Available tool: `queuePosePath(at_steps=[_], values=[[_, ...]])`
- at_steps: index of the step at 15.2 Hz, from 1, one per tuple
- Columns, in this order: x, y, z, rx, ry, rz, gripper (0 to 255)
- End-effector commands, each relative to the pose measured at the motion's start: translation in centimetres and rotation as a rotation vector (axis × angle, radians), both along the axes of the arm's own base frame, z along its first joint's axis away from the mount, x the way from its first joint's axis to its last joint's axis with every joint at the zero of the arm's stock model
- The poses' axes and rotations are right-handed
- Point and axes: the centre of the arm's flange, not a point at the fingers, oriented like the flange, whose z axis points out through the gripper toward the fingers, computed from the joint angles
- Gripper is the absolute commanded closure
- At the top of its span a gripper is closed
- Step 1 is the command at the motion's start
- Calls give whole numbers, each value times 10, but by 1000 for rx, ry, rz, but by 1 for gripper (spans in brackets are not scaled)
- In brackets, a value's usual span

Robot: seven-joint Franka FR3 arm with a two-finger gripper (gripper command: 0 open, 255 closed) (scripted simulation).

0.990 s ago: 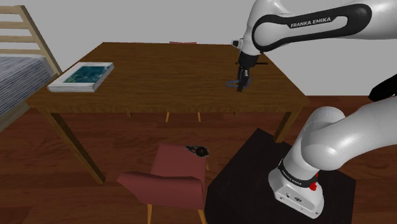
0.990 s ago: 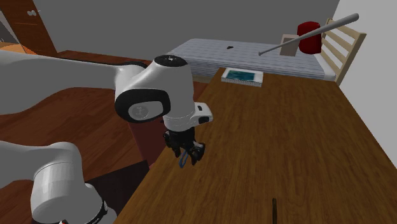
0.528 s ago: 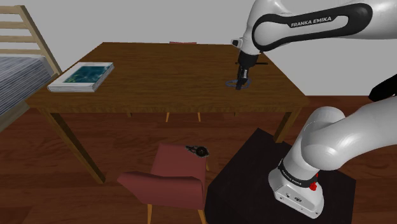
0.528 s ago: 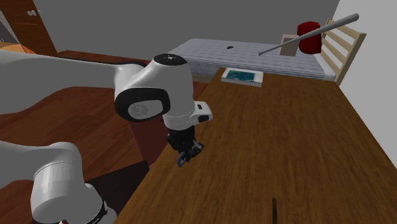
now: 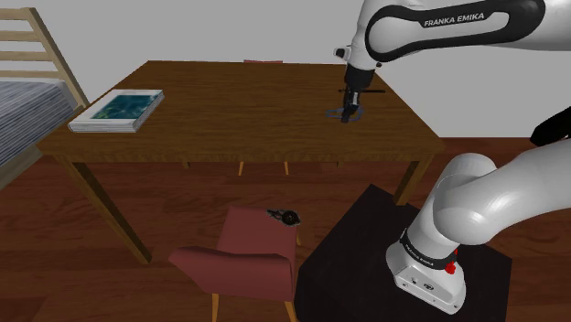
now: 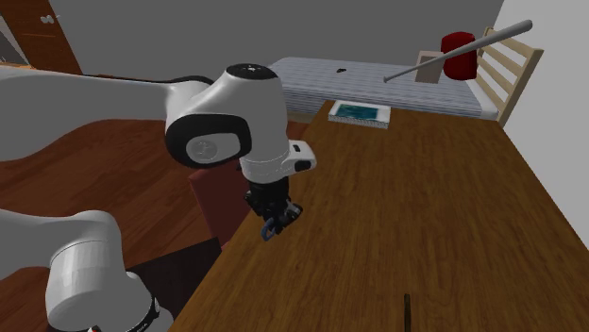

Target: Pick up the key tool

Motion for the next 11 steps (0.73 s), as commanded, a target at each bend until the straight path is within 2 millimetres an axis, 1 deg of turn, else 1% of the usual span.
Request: queuePosePath(at_steps=[1,9,11], values=[[0,0,10,0,0,0,255],[0,0,53,0,0,0,255],[0,0,53,0,0,0,255]])
